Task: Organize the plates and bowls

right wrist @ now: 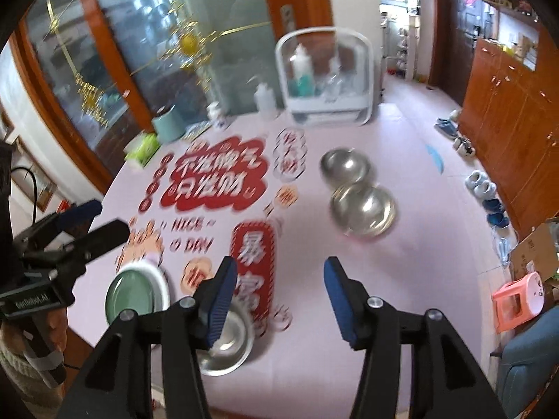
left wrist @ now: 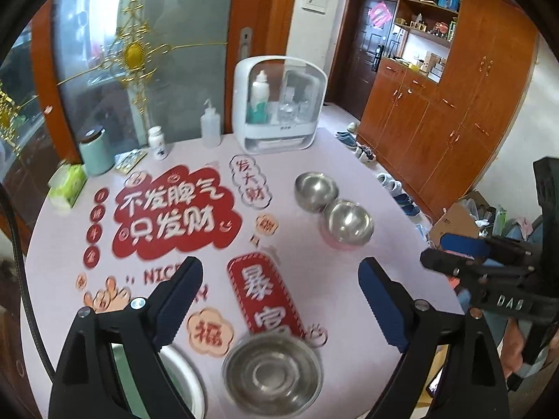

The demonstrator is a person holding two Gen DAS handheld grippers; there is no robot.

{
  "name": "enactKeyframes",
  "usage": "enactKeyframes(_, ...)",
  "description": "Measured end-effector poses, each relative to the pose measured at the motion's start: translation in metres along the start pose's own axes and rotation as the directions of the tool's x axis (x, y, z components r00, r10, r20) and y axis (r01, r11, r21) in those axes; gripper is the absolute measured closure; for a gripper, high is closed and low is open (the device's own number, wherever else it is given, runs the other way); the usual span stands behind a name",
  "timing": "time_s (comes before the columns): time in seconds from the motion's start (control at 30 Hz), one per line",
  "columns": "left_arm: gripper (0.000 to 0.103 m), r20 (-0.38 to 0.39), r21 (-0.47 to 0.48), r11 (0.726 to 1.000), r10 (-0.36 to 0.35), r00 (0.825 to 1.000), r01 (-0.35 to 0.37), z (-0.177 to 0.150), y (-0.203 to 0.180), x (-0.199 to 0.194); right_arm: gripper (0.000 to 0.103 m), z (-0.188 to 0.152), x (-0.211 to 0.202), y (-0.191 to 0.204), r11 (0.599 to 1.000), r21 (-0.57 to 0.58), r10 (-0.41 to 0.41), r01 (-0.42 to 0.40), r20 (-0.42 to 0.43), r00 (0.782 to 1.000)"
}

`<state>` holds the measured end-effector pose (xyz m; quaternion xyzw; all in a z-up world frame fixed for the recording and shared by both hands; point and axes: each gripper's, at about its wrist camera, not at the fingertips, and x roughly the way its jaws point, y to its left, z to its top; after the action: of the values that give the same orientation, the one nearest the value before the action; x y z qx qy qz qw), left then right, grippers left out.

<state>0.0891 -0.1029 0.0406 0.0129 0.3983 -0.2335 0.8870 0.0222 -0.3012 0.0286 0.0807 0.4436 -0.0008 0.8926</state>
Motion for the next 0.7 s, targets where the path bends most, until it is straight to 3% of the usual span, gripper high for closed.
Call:
enactKeyframes(0.13, 0.012, 0.011, 0.011, 1.000, -0.007, 1.000, 0.007, 0.031, -0.018, 0.019, 0.051, 0.031, 0.000, -0.030, 0.999, 0.005, -0.046, 0.046, 0.032, 0.998)
enactKeyframes(0.3, 0.006, -0.013, 0.021, 1.000, -0.014, 1.000, 0.015, 0.064, -0.048, 0.074, 0.044, 0.058, 0.030, -0.073, 0.996, 0.040, -0.084, 0.083, 0.018, 0.996)
enactKeyframes(0.5, 0.006, -0.131, 0.024, 1.000, -0.012, 0.991, 0.015, 0.074, -0.078, 0.166, 0.044, 0.069, 0.103, -0.132, 0.988, 0.126, -0.072, 0.084, -0.094, 0.993)
enactKeyframes(0.7, 0.006, -0.295, 0.006, 1.000, -0.002, 0.955, 0.004, 0.063, -0.095, 0.271, 0.044, 0.060, 0.164, -0.167, 0.981, 0.158, -0.082, 0.113, -0.190, 0.978)
